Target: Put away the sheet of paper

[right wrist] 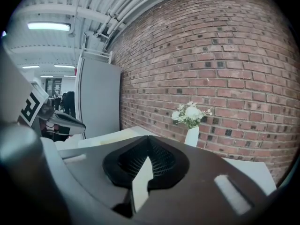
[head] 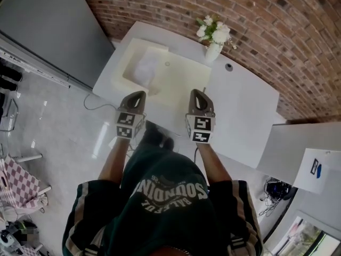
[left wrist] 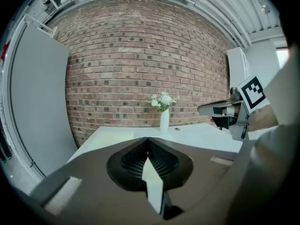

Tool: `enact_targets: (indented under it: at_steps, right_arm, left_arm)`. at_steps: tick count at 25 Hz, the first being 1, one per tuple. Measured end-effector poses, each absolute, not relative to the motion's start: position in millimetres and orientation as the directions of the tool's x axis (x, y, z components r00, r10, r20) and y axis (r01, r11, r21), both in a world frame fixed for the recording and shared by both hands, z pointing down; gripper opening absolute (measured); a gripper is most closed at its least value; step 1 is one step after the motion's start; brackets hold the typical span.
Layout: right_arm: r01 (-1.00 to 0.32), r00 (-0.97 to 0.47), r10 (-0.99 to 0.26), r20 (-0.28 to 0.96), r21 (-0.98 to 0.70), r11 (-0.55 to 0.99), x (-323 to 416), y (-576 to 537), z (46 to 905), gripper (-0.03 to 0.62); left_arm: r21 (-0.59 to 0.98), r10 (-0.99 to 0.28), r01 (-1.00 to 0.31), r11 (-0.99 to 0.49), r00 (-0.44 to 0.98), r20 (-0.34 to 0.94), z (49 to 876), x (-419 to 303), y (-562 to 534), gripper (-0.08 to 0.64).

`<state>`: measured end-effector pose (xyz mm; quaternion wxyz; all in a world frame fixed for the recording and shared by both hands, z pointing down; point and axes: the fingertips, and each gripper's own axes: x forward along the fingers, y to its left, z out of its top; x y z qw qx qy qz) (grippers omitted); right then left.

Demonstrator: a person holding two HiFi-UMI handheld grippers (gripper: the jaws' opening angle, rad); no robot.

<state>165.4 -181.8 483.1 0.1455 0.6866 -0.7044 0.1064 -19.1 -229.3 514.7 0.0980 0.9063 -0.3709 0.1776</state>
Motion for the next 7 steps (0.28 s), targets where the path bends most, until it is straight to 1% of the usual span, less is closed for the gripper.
enact_targets:
  at_steps: [7]
  right_arm:
    - [-0.999, -0.019, -0.934, 0.356, 0.041, 0.036, 163.2, -183.6, 484.9, 0.000]
  left_arm:
    - [0.048, -0.636, -0.705, -0.708, 0.666, 0.391, 514.0, -18.0, -231.2, 0.011]
